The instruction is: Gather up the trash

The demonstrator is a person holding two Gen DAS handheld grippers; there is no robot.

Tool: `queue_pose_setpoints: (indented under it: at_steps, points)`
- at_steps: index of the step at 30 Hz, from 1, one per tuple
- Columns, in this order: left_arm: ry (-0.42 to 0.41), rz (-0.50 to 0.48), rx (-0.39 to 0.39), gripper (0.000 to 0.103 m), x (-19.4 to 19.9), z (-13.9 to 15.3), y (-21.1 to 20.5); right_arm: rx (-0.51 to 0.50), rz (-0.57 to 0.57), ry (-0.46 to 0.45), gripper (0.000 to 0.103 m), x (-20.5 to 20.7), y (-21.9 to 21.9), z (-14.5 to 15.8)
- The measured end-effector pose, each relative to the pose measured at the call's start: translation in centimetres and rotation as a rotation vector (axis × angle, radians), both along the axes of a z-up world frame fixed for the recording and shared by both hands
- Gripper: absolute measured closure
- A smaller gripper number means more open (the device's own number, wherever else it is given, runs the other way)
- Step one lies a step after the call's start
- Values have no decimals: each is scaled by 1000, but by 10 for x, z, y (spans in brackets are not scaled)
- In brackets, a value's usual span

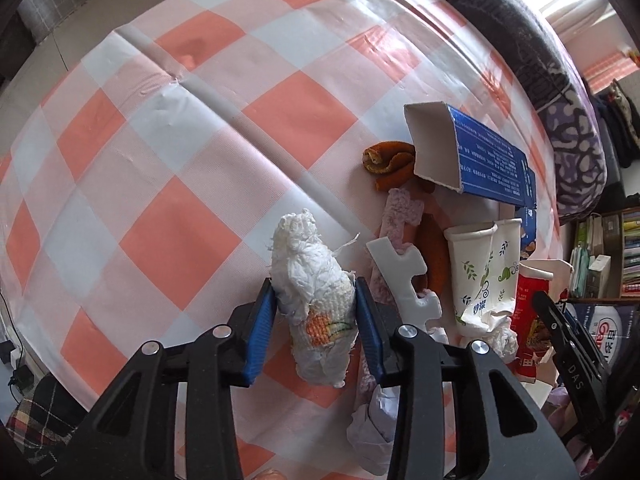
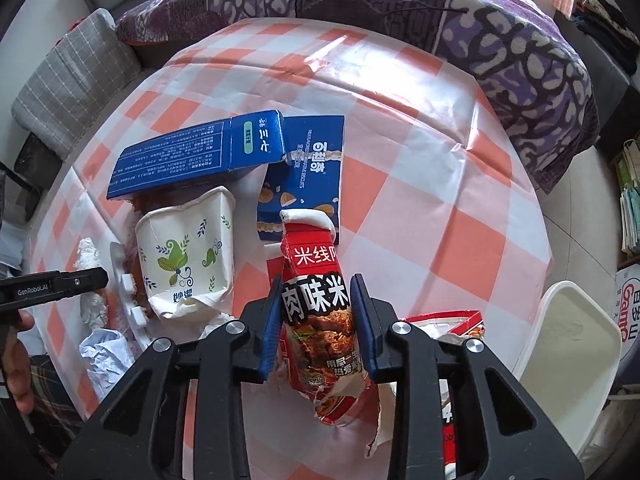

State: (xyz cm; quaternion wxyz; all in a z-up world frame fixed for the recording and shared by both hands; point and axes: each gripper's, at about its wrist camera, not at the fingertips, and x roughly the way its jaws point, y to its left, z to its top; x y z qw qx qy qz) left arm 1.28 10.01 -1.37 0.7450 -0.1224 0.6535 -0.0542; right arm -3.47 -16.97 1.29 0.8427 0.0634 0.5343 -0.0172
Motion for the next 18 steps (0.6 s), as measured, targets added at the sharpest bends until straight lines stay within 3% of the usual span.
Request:
queue_pose_setpoints:
  at_steps: [9,13,18]
  points:
    - [-196,6,-42,64,0,37,-11,65,-116,-214,73,-16,-16,45]
    - [-333,-13,-43,64,-7,63,-35,30,-174,-314,72,-30,-19,64]
    - [-541,-35,13,64,-28,91,-73,-33,-267,-422,71,-58,-24,82]
